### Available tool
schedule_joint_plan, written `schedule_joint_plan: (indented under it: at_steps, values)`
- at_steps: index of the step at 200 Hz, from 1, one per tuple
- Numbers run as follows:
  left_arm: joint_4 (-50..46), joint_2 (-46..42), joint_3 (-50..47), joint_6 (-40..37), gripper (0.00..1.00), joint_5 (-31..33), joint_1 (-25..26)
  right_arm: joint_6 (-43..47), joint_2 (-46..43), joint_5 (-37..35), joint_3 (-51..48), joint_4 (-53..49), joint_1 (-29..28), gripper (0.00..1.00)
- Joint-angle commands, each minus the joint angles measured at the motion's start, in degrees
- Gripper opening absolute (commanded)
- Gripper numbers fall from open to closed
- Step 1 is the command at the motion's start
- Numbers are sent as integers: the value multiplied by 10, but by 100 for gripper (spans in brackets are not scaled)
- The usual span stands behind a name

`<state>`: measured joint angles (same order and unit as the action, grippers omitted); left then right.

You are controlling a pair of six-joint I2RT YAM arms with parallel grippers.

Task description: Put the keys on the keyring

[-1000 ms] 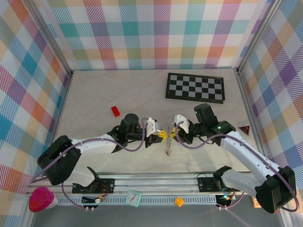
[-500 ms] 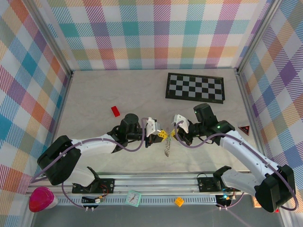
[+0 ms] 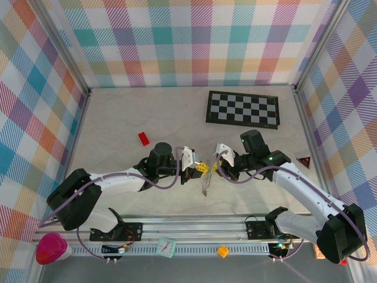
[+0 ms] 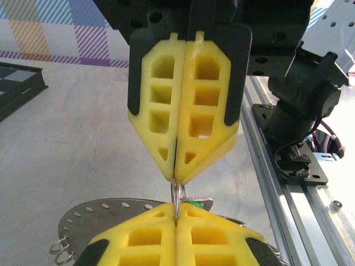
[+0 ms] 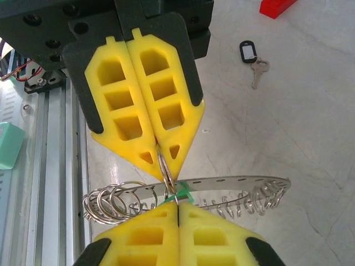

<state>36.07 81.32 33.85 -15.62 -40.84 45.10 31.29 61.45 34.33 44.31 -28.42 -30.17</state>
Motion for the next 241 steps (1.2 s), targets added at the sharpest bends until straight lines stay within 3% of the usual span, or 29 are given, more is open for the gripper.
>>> schedule_joint_plan:
  at_steps: [1, 109, 137, 159, 241]
  values:
    - [63, -1, 0, 11, 0, -18, 5, -10, 5, 23, -12, 4, -4, 0]
    - [117, 13, -10, 45, 0, -22, 6, -33, 29, 30, -18, 37, -18, 0]
    - [117, 15, -12, 45, 0, -23, 4, -29, -10, 0, -30, 35, -16, 20]
    - [117, 15, -12, 44, 0, -24, 5, -16, -39, -8, -37, 29, -14, 26]
    - [123, 16, -14, 45, 0, -40, 4, -29, -39, 20, -21, 55, -14, 25]
